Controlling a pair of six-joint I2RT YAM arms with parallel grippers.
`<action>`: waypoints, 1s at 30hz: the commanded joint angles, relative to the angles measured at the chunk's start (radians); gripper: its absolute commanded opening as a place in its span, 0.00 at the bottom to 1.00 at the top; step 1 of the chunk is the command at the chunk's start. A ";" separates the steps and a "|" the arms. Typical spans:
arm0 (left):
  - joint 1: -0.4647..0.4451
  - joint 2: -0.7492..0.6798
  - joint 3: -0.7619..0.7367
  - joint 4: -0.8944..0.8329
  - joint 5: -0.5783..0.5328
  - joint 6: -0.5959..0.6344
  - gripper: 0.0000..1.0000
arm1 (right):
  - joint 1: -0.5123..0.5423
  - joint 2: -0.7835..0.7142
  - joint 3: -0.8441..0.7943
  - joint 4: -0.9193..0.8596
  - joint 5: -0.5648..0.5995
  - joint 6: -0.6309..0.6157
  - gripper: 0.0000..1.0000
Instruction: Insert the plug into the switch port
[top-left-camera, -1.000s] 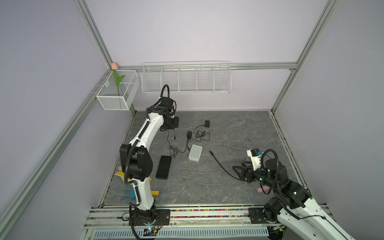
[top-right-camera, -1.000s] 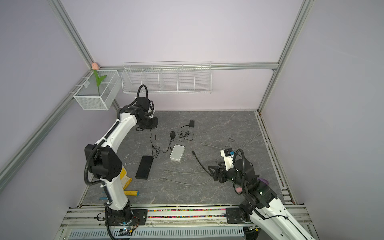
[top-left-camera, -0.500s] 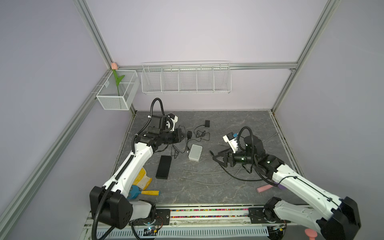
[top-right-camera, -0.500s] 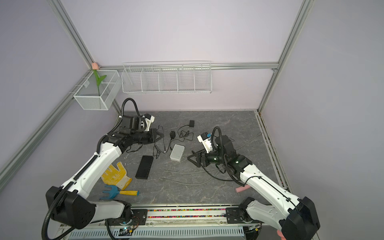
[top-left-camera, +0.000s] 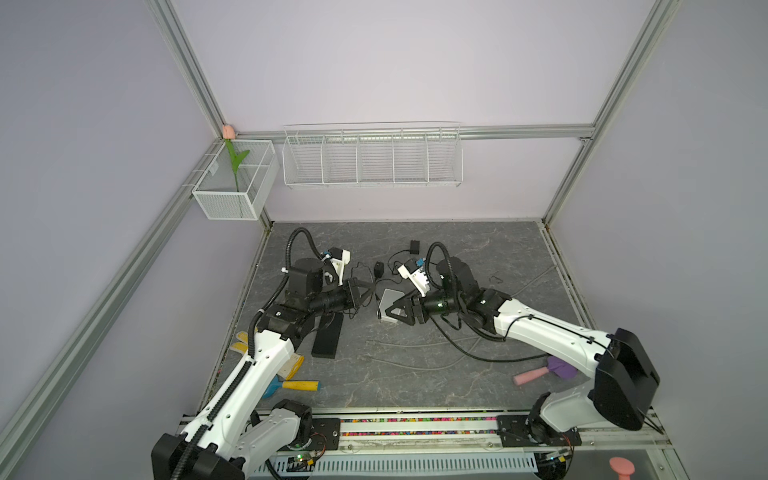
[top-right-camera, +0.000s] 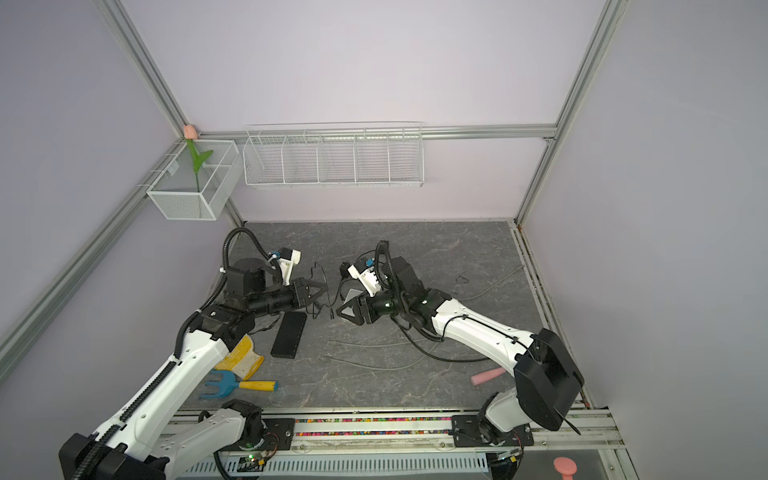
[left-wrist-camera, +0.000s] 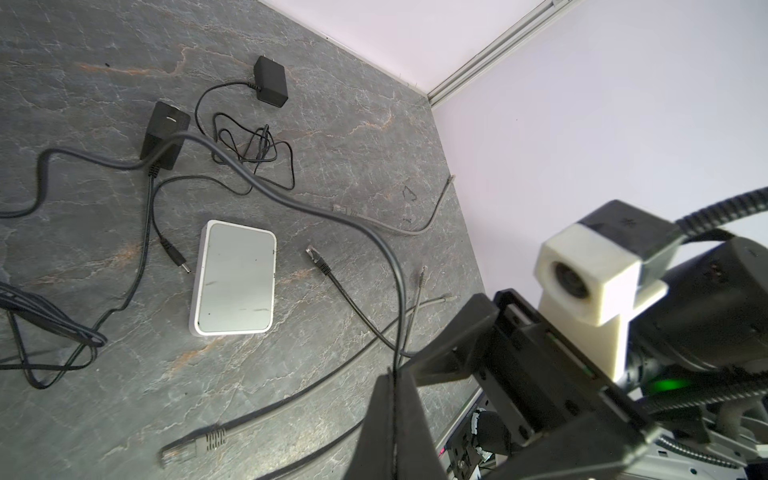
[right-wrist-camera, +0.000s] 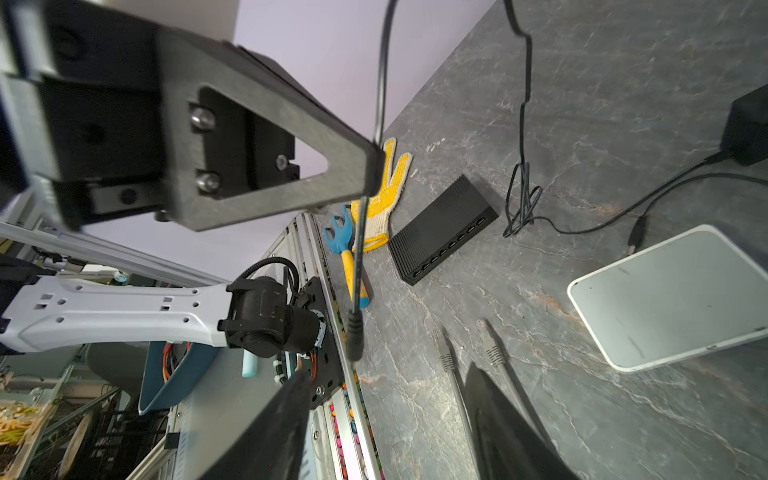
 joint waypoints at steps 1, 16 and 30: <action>-0.003 -0.038 -0.020 0.044 0.005 -0.023 0.00 | 0.036 0.020 0.043 0.033 0.000 -0.010 0.59; -0.004 -0.084 -0.037 0.026 -0.008 -0.026 0.00 | 0.082 0.082 0.096 0.074 -0.026 0.016 0.30; -0.003 -0.109 0.018 -0.254 -0.301 0.074 0.66 | 0.077 0.057 0.076 0.031 0.110 0.019 0.06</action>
